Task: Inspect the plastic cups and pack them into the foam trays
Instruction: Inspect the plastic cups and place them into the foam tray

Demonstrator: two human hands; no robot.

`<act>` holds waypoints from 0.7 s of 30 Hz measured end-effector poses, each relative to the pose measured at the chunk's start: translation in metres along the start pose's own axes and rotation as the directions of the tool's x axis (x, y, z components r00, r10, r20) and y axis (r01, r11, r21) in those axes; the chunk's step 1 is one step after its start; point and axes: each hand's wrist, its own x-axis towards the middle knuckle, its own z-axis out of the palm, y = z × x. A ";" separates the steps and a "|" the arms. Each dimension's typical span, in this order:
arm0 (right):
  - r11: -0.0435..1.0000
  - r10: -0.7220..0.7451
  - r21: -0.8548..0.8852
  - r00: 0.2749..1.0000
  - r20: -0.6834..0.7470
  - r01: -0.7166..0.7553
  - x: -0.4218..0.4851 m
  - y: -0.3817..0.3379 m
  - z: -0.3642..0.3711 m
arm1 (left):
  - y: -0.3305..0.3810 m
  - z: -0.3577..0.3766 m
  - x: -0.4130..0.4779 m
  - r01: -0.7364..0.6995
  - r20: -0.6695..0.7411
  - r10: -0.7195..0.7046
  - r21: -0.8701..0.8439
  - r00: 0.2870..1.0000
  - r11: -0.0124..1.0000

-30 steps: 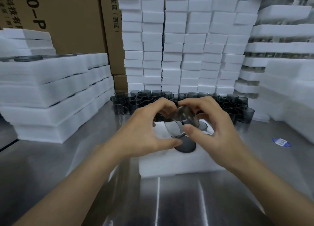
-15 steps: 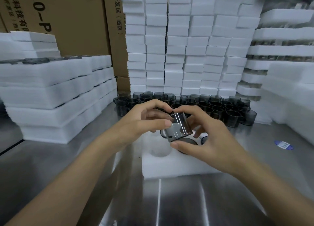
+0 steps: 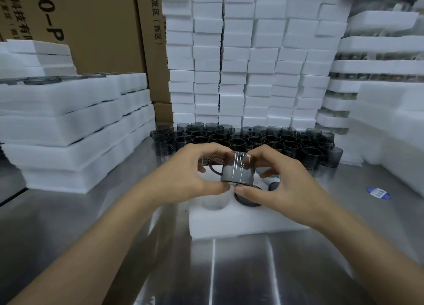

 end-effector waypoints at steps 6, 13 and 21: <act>0.991 -0.118 -0.070 0.992 -0.048 0.114 0.001 0.002 0.002 | 0.002 -0.003 0.000 -0.015 -0.078 0.018 0.044 0.997 0.999; 0.987 -0.147 -0.077 0.982 -0.120 0.139 0.002 0.001 0.005 | 0.003 0.003 0.000 -0.044 -0.081 0.046 0.028 0.996 0.999; 0.996 -0.053 0.069 0.995 -0.080 0.058 0.003 -0.001 0.002 | -0.002 0.002 0.003 -0.028 -0.102 0.032 0.043 0.994 0.999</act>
